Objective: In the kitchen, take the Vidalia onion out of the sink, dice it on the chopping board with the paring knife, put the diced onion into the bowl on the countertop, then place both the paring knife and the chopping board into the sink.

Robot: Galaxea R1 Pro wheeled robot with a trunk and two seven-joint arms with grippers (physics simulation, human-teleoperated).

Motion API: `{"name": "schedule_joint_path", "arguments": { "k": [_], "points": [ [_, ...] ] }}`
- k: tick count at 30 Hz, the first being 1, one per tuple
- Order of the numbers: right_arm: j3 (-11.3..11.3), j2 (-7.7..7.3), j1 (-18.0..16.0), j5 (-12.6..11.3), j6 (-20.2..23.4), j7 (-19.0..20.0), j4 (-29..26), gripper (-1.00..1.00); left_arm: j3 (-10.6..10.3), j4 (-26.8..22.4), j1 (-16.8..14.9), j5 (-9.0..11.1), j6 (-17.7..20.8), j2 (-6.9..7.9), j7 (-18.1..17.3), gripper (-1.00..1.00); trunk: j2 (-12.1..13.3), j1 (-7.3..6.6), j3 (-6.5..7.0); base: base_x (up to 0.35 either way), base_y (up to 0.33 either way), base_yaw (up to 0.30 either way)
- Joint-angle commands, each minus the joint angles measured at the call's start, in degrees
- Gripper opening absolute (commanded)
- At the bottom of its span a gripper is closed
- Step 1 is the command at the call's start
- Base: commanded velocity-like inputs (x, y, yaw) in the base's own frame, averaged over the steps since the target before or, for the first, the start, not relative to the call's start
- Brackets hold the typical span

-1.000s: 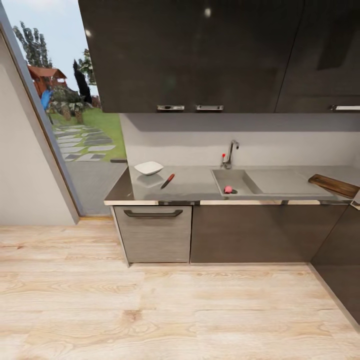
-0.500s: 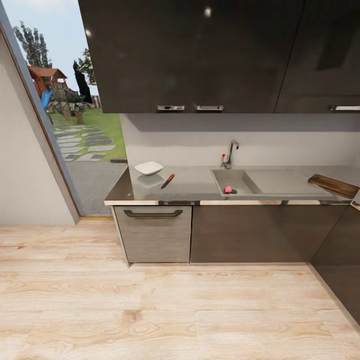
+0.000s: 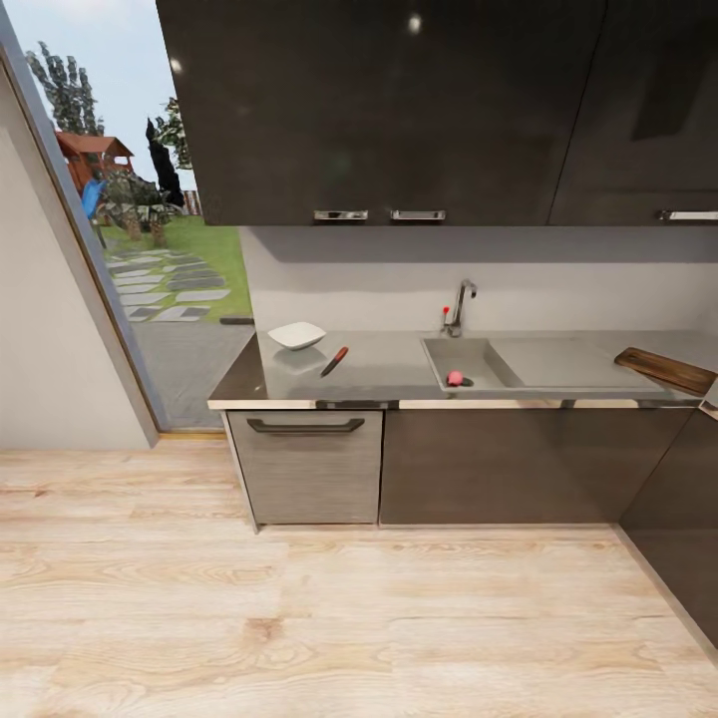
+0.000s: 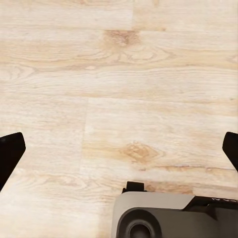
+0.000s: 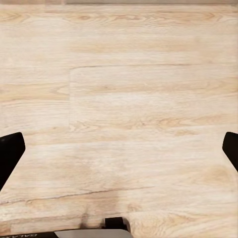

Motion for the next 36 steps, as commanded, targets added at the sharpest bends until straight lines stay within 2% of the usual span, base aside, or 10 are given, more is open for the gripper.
{"name": "schedule_joint_path", "arguments": {
  "k": [1, 31, 34, 36],
  "points": [
    [0.04, 0.01, -0.04, 0.03, -0.15, -0.23, 0.03, 1.0, -0.03, 0.03, -0.04, 0.11, -0.19, 0.01, 0.08, 1.0, -0.12, 0.03, -0.12, 0.0, 0.0, 0.0],
    [0.13, 0.1, -0.04, 0.24, -0.18, -0.09, 0.01, 1.0, -0.03, 0.25, -0.04, 0.09, -0.21, 0.11, 0.06, 1.0, -0.12, 0.03, -0.12, 0.0, 0.0, 0.0],
    [0.01, 0.18, -0.04, 0.28, -0.16, -0.17, -0.8, 1.0, -0.03, 0.49, -0.04, 0.09, -0.21, 0.07, 0.06, 1.0, -0.12, 0.03, -0.12, 0.0, 0.0, 0.0],
    [-0.08, 0.27, -0.04, 0.29, 0.13, -0.52, -3.3, 1.0, -0.03, 0.58, -0.02, 0.09, -0.21, 0.04, 0.06, 1.0, -0.12, 0.03, -0.12, 0.0, 0.0, 0.0]
  ]
}}
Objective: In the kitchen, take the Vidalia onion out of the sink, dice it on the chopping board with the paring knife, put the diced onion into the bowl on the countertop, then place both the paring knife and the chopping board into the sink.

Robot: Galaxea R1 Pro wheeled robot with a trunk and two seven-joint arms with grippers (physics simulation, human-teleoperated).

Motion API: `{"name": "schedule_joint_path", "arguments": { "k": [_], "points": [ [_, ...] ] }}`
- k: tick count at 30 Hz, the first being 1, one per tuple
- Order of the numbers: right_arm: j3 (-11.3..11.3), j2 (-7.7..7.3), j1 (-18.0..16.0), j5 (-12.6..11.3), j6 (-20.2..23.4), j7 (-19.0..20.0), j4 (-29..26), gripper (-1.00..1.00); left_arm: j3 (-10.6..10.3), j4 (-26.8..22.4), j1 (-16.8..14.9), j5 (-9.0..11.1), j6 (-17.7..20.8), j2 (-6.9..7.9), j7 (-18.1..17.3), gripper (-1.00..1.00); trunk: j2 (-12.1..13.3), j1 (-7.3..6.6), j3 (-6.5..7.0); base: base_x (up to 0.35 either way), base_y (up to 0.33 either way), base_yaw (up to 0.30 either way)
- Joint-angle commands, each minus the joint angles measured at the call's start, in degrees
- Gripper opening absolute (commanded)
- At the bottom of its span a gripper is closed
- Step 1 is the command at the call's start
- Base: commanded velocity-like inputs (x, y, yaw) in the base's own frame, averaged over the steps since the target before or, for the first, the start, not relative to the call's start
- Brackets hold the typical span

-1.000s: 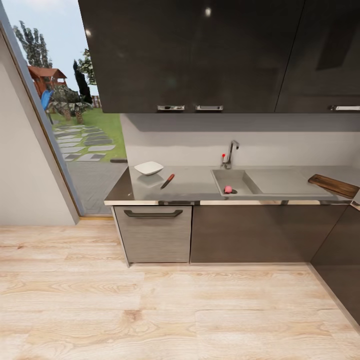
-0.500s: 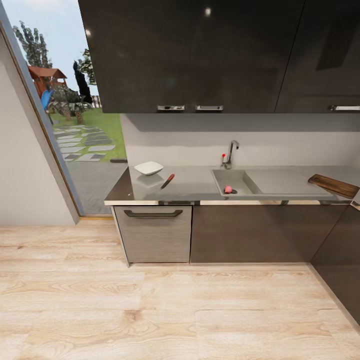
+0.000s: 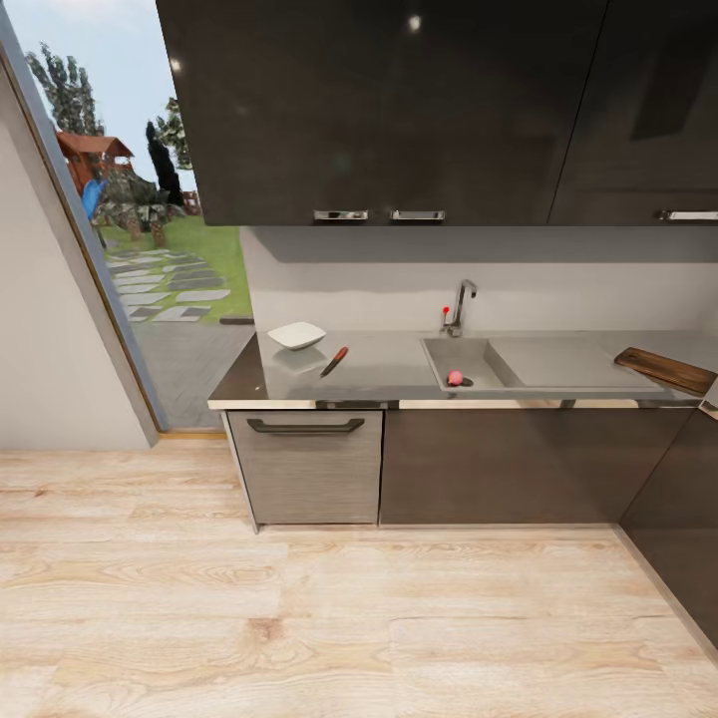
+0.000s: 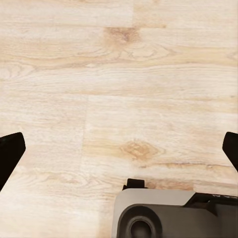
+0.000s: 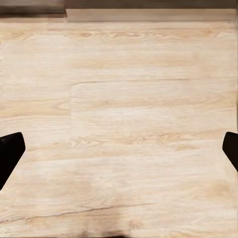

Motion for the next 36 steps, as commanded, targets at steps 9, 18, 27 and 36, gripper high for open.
{"name": "schedule_joint_path", "arguments": {
  "k": [9, 18, 27, 36],
  "points": [
    [0.06, 0.34, -0.03, 0.0, 15.59, -5.53, -22.78, 1.0, -0.09, 0.07, -0.06, 0.12, -0.16, -0.02, 0.08, 1.0, -0.12, 0.03, -0.12, 0.0, 0.0, 0.0],
    [0.37, 1.17, -4.01, -0.04, 39.0, -9.38, -48.33, 1.0, -0.11, 0.12, -0.03, 0.2, -0.09, -0.1, 0.08, 1.0, -0.12, 0.03, -0.12, 0.0, 0.0, 0.0],
    [3.69, 8.01, -23.4, 5.13, 56.72, -15.65, -51.47, 1.0, -0.11, 0.03, -0.07, 0.12, -0.17, -0.02, 0.08, 1.0, -0.12, 0.03, -0.12, 0.0, 0.0, 0.0],
    [4.81, 8.97, -52.1, 6.7, 65.82, -16.64, -31.79, 1.0, -0.03, -0.05, -0.05, 0.12, -0.1, -0.02, 0.08, 1.0, -0.12, 0.03, -0.12, 0.074, 0.0, 0.0]
  ]
}}
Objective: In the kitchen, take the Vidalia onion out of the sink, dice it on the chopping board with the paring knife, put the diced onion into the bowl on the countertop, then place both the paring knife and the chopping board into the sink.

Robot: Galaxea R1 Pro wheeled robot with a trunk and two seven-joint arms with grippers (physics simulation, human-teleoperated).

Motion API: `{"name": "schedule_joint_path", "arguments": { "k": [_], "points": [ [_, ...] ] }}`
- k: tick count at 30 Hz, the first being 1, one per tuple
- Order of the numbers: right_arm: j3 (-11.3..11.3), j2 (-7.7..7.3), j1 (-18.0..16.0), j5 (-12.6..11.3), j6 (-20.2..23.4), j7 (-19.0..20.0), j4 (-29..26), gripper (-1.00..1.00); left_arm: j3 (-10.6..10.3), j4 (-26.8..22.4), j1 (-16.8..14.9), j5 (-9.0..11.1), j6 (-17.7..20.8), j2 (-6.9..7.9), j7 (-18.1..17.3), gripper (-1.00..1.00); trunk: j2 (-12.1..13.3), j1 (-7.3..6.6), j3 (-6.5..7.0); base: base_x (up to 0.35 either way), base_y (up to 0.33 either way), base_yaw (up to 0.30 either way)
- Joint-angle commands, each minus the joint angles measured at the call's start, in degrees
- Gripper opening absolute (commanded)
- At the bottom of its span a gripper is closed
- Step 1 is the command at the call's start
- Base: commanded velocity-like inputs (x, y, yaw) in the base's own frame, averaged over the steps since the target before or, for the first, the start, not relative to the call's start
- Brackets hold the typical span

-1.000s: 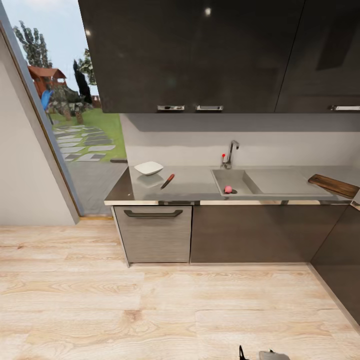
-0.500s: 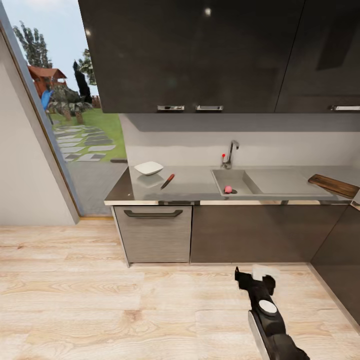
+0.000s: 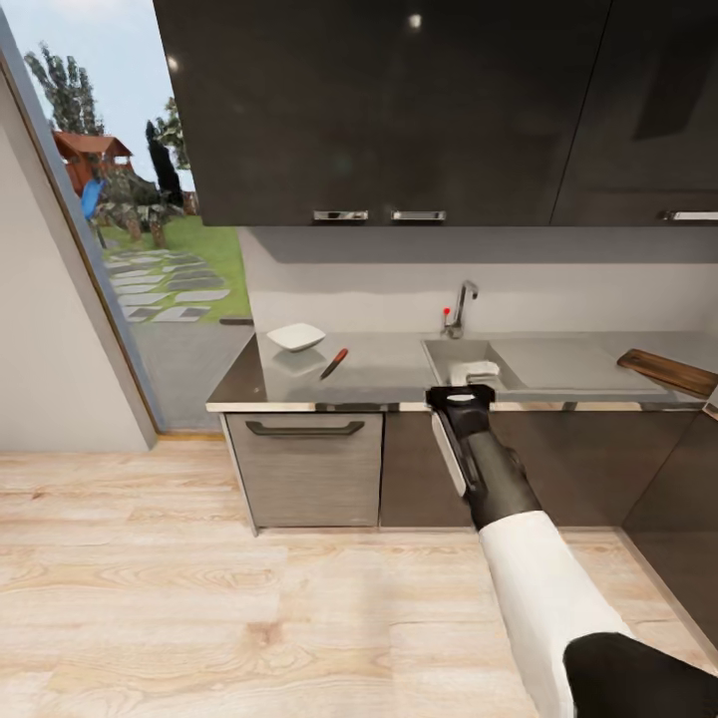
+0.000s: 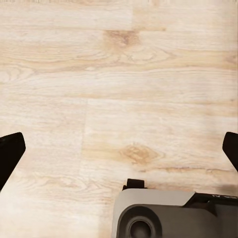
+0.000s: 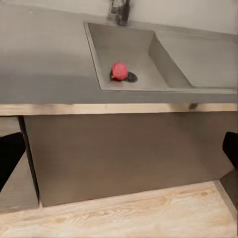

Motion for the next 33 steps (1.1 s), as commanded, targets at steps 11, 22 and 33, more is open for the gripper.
{"name": "schedule_joint_path", "arguments": {
  "k": [11, 22, 33],
  "points": [
    [-0.09, 0.0, -11.52, 0.21, 0.26, 0.99, 14.36, 1.0, -0.02, -0.04, -0.04, 0.12, -0.18, 0.0, 0.08, 1.0, -0.12, 0.05, -0.13, 0.283, 0.0, 0.0],
    [-0.06, 0.0, -11.68, 0.16, 0.35, 6.14, 14.74, 1.0, -0.02, -0.01, -0.04, 0.12, -0.18, 0.0, 0.08, 1.0, -0.12, 0.05, -0.13, 0.322, 0.0, 0.0],
    [0.12, 0.0, -11.66, 0.07, 0.26, 7.3, 14.74, 1.0, -0.02, -0.13, -0.04, 0.16, -0.18, 0.07, 0.12, 1.0, -0.12, 0.05, -0.13, 0.314, 0.075, 0.0]
  ]
}}
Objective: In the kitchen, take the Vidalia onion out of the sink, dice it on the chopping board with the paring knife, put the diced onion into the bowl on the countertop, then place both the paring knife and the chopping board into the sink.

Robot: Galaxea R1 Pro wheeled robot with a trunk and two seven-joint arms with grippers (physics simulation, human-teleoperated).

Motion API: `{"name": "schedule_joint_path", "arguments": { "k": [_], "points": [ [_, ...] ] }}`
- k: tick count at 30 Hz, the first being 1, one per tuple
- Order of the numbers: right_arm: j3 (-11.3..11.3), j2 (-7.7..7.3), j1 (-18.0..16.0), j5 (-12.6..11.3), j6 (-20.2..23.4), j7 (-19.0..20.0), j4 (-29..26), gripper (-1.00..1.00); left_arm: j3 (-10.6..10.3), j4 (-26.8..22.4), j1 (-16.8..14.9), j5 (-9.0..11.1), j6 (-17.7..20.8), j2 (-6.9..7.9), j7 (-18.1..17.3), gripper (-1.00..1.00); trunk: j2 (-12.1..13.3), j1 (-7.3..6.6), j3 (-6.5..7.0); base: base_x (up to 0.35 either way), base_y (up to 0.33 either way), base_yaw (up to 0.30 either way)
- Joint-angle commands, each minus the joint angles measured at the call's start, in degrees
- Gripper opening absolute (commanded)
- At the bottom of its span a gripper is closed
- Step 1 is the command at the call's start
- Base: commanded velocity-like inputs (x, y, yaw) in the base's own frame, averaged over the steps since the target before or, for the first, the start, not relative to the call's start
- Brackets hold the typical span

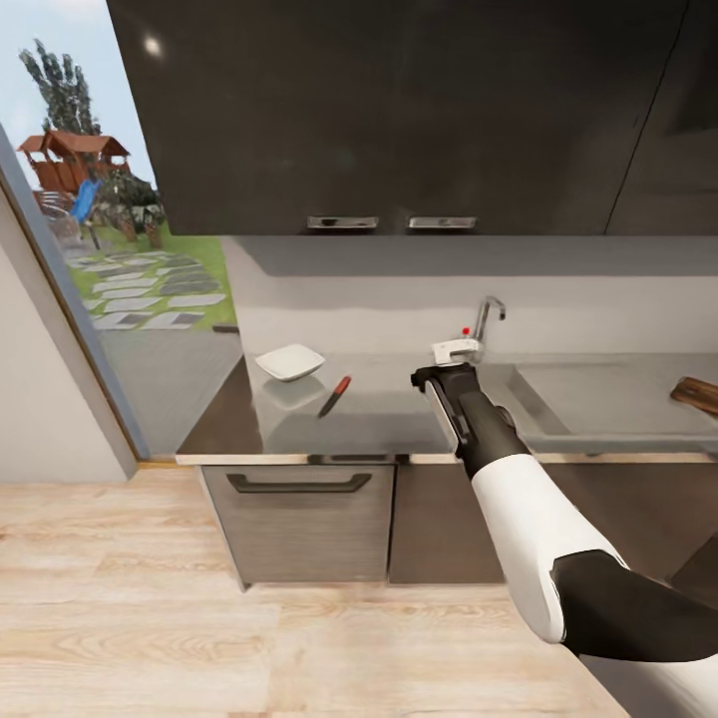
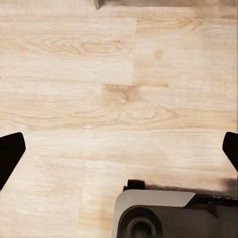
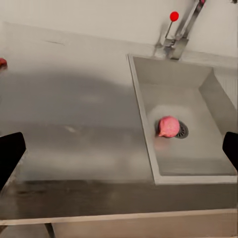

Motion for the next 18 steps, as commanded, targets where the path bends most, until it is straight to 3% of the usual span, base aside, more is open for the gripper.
{"name": "schedule_joint_path", "arguments": {
  "k": [1, 3, 10, 15, 18],
  "points": [
    [0.08, 0.01, -0.05, 0.59, 0.47, 0.54, -0.04, 1.0, -0.05, 0.02, -0.05, 0.13, -0.18, 0.01, 0.1, 1.0, -0.12, 0.06, -0.13, 0.281, 0.176, 0.0],
    [0.03, 0.01, -0.02, 0.79, 0.41, 3.73, -0.07, 1.0, -0.05, -0.06, -0.05, 0.16, -0.11, 0.19, 0.06, 1.0, -0.12, 0.06, -0.13, 0.276, 0.187, 0.0],
    [0.0, 0.01, 0.0, 0.96, -0.72, 5.76, -0.1, 1.0, -0.22, 0.19, -0.04, 0.17, -0.2, -0.01, -0.03, 1.0, -0.12, 0.06, -0.13, 0.195, 0.121, 0.0],
    [0.07, 0.01, 0.0, 0.8, -7.13, 6.22, 2.78, 1.0, -0.38, 0.54, -0.05, 0.17, -0.21, -0.05, -0.14, 1.0, -0.12, 0.06, -0.13, 0.019, 0.01, 0.0],
    [0.08, 0.01, 0.0, 0.84, -13.5, 6.25, 8.94, 1.0, -0.36, 2.22, -0.03, 0.15, -0.19, -0.06, -0.16, 1.0, -0.12, 0.06, -0.13, 0.004, 0.002, 0.0]
  ]
}}
